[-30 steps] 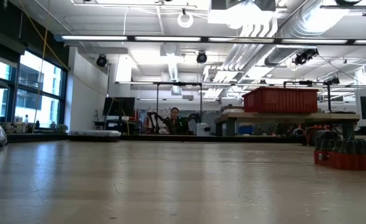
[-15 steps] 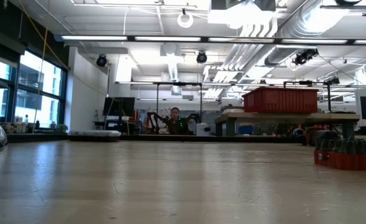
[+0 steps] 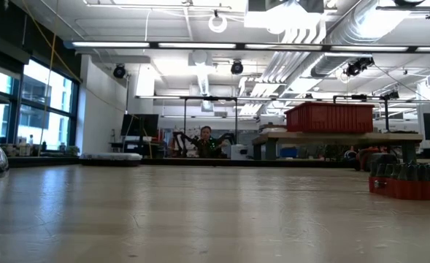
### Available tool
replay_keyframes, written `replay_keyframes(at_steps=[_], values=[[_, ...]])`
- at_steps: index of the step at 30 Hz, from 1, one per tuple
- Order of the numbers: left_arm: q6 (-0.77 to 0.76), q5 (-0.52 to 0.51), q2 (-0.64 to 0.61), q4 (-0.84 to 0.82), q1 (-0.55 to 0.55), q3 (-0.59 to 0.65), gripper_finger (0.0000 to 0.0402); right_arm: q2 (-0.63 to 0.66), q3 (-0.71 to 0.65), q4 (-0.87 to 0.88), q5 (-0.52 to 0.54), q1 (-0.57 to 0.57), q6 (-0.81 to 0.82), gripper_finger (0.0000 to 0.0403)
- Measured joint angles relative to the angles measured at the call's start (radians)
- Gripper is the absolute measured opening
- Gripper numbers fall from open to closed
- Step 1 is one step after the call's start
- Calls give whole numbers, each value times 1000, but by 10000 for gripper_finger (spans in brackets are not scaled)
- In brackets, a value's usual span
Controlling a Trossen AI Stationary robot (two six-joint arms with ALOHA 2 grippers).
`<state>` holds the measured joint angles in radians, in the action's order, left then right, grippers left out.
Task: Coil cords
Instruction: Coil the blue wire onto the spool
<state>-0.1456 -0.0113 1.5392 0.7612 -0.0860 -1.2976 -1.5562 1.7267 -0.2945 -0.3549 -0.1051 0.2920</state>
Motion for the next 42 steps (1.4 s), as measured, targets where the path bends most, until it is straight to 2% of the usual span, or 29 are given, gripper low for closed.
replay_keyframes(at_steps=[7, 17, 22, 25, 31, 39, 42], values=[[-5, 94, 23, -25, 11, -81, 122, 0, 0, -3, 0, 0, 3, 0], [27, 127, 23, -150, 21, -145, 122, 0, 0, -10, 0, -2, 6, 0], [27, 129, 23, -151, 21, -144, 118, 0, 0, -10, 0, -2, 14, 0], [21, 124, 23, -157, 21, -144, 98, 0, 0, -10, 0, -2, 14, 0], [-4, 92, 23, -185, 21, -144, 11, 0, 0, -33, -3, -2, 16, 0], [-86, 89, 23, -177, 13, -144, 2, 0, 0, -40, -7, -2, 22, 0], [-88, 100, 14, -240, 13, -144, 1, 0, 0, -40, -8, -2, 22, 0]])
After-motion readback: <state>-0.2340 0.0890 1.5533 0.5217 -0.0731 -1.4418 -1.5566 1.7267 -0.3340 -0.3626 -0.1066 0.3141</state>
